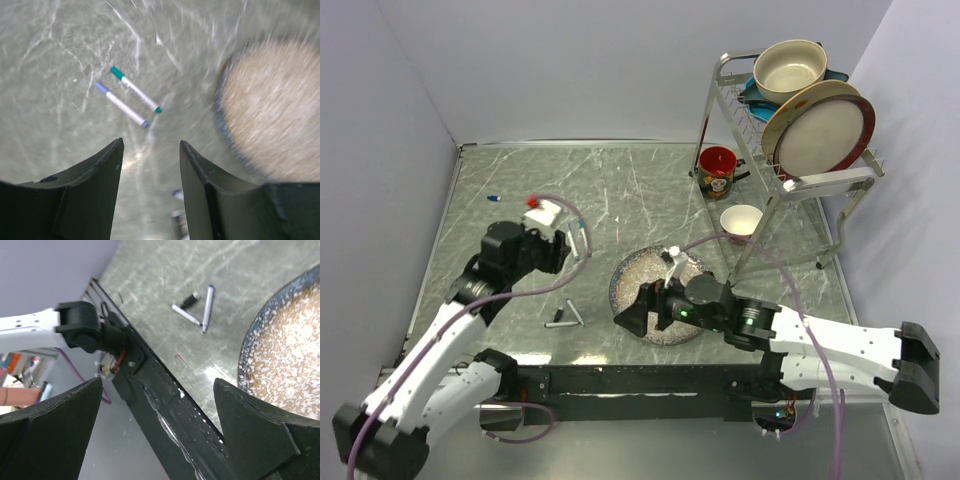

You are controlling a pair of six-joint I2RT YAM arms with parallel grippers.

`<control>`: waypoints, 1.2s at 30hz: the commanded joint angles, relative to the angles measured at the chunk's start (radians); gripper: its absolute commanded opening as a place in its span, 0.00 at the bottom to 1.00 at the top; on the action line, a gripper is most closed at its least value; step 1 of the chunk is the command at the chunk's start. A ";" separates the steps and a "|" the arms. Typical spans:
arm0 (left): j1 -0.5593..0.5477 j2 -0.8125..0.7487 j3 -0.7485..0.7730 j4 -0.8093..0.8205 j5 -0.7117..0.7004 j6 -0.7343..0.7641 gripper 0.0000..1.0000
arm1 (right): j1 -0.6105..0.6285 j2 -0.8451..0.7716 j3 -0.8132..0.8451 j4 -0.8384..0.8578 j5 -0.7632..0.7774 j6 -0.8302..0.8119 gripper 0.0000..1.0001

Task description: Insert the pens into the pen caps

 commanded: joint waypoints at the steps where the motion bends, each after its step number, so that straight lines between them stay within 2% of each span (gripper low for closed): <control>1: -0.021 0.122 0.063 -0.103 0.189 0.558 0.50 | 0.008 -0.130 -0.024 -0.012 0.054 -0.033 1.00; 2: -0.029 0.136 0.057 -0.108 0.219 0.633 0.50 | 0.009 -0.152 -0.030 -0.012 0.059 -0.034 1.00; 5: -0.029 0.166 0.046 -0.138 0.328 0.731 0.51 | 0.008 -0.233 -0.058 -0.034 0.077 -0.034 1.00; 10: -0.040 0.197 0.033 -0.224 0.381 0.796 0.52 | 0.006 -0.360 -0.079 -0.081 0.099 -0.027 1.00; 19: -0.135 0.271 -0.038 -0.235 0.192 0.836 0.49 | 0.008 -0.534 -0.089 -0.140 0.125 -0.021 1.00; 36: -0.232 0.392 -0.090 -0.223 0.056 0.847 0.47 | 0.006 -0.621 -0.081 -0.184 0.149 -0.028 1.00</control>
